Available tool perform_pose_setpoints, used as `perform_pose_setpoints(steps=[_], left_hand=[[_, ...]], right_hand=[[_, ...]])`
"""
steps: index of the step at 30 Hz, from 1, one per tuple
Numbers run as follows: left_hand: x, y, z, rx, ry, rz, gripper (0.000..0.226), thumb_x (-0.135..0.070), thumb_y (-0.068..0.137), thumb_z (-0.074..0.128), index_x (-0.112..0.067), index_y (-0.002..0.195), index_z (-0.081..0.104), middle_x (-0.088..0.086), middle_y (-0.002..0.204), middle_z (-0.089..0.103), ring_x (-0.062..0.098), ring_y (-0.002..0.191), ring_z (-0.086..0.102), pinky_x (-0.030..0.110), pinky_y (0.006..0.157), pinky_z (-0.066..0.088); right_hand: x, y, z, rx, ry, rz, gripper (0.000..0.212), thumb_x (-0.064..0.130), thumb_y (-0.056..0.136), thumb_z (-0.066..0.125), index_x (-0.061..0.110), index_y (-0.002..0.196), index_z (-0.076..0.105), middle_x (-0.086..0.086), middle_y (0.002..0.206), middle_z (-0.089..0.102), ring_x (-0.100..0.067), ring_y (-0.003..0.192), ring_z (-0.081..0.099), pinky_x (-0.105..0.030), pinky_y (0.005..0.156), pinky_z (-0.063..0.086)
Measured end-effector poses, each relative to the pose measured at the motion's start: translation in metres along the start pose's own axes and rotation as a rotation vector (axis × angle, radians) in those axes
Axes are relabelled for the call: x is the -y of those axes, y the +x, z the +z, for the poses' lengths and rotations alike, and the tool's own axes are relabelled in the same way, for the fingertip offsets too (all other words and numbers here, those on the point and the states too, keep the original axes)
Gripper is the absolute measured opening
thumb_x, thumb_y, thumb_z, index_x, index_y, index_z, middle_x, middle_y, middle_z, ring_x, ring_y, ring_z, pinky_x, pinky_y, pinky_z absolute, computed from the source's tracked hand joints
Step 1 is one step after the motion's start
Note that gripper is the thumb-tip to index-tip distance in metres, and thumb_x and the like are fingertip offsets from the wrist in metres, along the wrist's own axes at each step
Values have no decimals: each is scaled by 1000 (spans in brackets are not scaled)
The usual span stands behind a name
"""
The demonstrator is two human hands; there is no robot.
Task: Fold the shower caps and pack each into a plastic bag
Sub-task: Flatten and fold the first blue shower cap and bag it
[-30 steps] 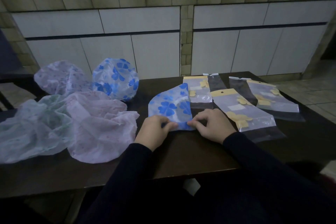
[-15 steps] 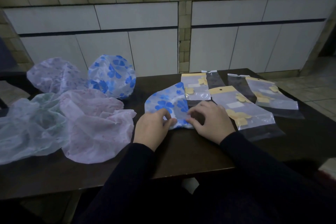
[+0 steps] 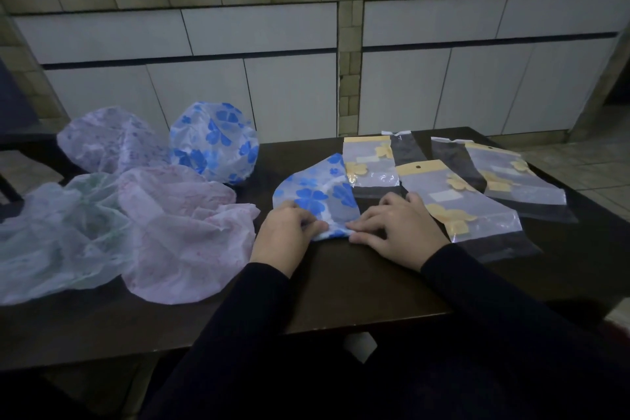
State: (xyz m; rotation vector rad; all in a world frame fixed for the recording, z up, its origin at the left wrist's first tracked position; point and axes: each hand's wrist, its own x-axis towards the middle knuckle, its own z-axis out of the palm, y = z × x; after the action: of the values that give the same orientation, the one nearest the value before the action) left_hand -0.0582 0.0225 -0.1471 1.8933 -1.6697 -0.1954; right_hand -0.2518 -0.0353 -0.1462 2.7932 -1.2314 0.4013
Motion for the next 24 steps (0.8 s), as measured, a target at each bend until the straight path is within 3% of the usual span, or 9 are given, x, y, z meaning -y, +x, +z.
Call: perform_pose_setpoints(steps=[5,10,13,20,24], left_hand=[[4,-11,1,-67,31,72,35,-53,75,72,-22,90,74,-11,95,54,2,90,52,16,79,40],[6,-10,2,-54,81,150,35,-46,76,75,-21,100,72,-15,101,46,0,99,42,17,87,36],[6,-10,2,-36,104,214,34,-39,82,71,-24,112,69,-11,106,54,3,103,43,20,92,36],[4,-7,-1,20,18,113,21,-31,89,65,-23,106,72,-12,92,55,4,91,50,20,86,38],[4,-7,-1,16,-23,78,20,-32,90,63,-19,102,73,-8,96,59,5,92,52,19,85,37]], right_hand=[[3,2,-2,7,5,1,39,59,91,41,45,124,57,23,120,60,-8,103,42,-32,87,26],[9,-1,-1,-65,-22,-42,37,52,96,38,39,122,60,17,110,66,-8,96,45,-30,80,25],[8,-1,-2,-85,11,-39,34,47,98,38,36,119,62,14,106,66,-10,95,48,-30,81,28],[1,2,0,-47,67,-50,36,58,89,48,40,117,62,18,109,57,-8,108,41,-32,90,30],[0,6,0,-13,92,24,36,55,94,40,39,117,62,17,104,59,-8,102,46,-32,89,30]])
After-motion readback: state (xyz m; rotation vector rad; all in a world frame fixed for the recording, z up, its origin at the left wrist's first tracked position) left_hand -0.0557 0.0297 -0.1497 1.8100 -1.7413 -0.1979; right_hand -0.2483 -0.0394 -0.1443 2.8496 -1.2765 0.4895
